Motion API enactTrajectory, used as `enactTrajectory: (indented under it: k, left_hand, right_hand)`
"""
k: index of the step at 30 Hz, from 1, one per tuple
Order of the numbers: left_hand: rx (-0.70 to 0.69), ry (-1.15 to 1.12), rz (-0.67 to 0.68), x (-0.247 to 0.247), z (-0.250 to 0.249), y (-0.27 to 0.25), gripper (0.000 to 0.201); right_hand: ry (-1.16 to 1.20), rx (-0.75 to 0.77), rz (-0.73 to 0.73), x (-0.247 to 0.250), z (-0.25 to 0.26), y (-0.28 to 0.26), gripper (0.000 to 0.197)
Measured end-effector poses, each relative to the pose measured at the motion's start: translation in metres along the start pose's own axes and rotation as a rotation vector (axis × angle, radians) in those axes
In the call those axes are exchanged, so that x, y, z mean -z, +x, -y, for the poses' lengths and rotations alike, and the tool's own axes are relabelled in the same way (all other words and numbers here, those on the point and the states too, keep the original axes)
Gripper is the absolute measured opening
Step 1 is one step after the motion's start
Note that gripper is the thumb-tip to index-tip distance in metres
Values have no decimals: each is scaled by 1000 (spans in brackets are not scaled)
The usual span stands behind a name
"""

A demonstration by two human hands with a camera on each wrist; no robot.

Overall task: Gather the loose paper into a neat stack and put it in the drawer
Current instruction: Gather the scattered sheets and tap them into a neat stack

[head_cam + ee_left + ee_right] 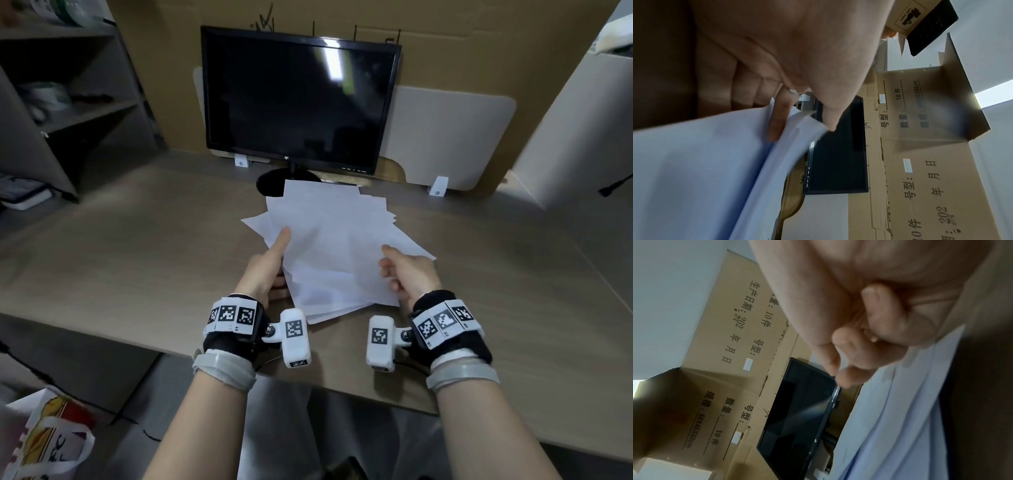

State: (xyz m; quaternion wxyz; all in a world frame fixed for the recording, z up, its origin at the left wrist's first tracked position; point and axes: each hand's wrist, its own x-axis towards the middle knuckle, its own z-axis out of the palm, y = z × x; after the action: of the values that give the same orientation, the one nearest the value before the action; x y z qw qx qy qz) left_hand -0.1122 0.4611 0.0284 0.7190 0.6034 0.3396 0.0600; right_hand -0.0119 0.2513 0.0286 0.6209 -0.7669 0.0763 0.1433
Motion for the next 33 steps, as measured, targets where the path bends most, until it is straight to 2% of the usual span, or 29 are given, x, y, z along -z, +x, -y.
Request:
enactTrajectory:
  k: [3,5,7,9,11,12,15,19,24,26,29,30,33]
  left_hand:
    - [-9,16,13,-2,3,6,47]
    - [-10,38,19,-1,6,8,32]
    - [17,12,50,4,6,7,25]
    - [64,-54,127,11,4,7,27]
    - [102,-138,193,17,3,11,32]
    - [113,-175,205,19,3,12,34]
    - [125,-235,206,22,3,14,37]
    - [90,-167,189,17,6,12,39]
    - [18,-93,173,14,7,11,36]
    - [-12,-67,176,15,7,10,37]
    - [-31,-33,201,19,7,10,39]
    - [-28,-36,210,20,7,10,39]
    - [-17,-49,181,25,8,12,37]
  right_hand:
    - [38,36,-40,-2,0,6,18]
    - [74,7,20,-10,3,6,18]
    - [71,-40,92,-18,7,5,22]
    - [55,-62,96,-23,8,5,34]
    - [28,-18,12,-26,9,8,52]
    - [8,0,-15,-26,10,9,55]
    - [-5,-45,13,-26,15,4,40]
    - [-1,-46,47,-25,18,6,28]
    - [160,7,32,-30,10,7,14]
    - [183,19,23,-32,8,8,15]
    - [139,32,-58,-31,7,15,42]
    - [117,44,-84,-30,7,18,44]
    - [166,-19,-70,-32,8,27,23]
